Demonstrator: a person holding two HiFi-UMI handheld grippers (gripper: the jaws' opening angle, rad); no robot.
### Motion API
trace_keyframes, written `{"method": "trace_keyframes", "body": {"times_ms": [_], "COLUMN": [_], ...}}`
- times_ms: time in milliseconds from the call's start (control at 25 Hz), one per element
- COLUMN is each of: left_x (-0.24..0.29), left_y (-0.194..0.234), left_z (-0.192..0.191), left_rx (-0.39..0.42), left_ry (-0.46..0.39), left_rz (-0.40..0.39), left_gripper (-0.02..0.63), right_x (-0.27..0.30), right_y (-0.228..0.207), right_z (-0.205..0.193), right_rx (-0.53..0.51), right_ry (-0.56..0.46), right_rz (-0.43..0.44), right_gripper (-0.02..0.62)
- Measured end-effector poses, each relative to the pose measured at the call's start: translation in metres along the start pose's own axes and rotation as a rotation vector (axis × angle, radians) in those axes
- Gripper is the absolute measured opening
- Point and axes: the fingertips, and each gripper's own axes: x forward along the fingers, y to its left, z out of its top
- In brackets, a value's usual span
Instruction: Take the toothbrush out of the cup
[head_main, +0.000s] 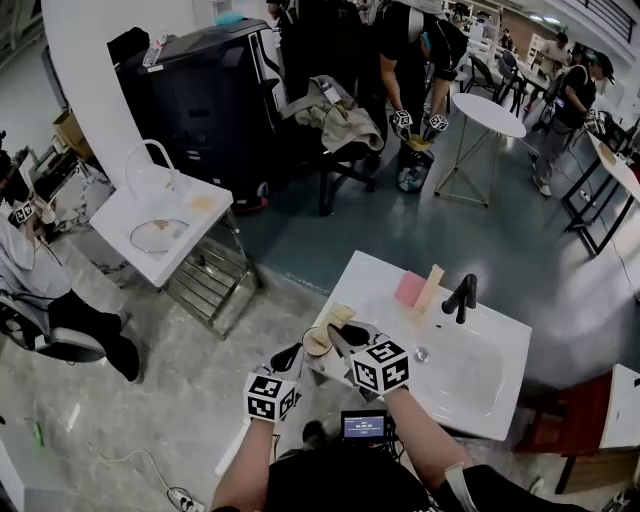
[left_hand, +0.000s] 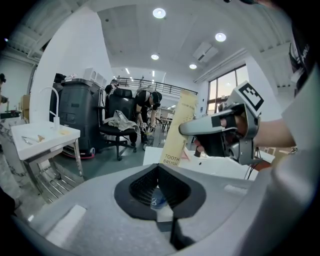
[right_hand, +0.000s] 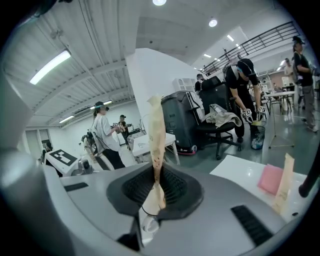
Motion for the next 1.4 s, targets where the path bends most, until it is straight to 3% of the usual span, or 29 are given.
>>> {"method": "trace_keyframes", "body": {"times_ms": [280, 560, 920, 1400], "left_x": [0.010, 0.023, 0.034, 0.038], "left_y": [-0.014, -0.026, -0.036, -0.038], "left_z": [0.007, 0.012, 0.006, -0.007], "left_rx": [0.027, 0.049, 0.036, 0.022], "left_ry": [-0.003, 0.002, 0.024, 0.053], "left_rz": [-0.041, -0.085, -0.122, -0.132], "left_gripper": [0.011, 0.011, 0.011, 0.011], "right_x": [-0.021, -0.044, -0.060, -0.065], "right_y": [-0.011, -0.039, -0.063, -0.071], "right_z": [0.024, 0.030, 0.001, -0.050], "right_rx": [0.060, 0.080, 0.081, 0.131], "right_ry": [-0.081, -0.118, -0.060, 0.020], "right_rz": [-0.011, -0.097, -0.202, -0.251], "right_gripper": [0.041, 0.041, 0.040, 0.039]}}
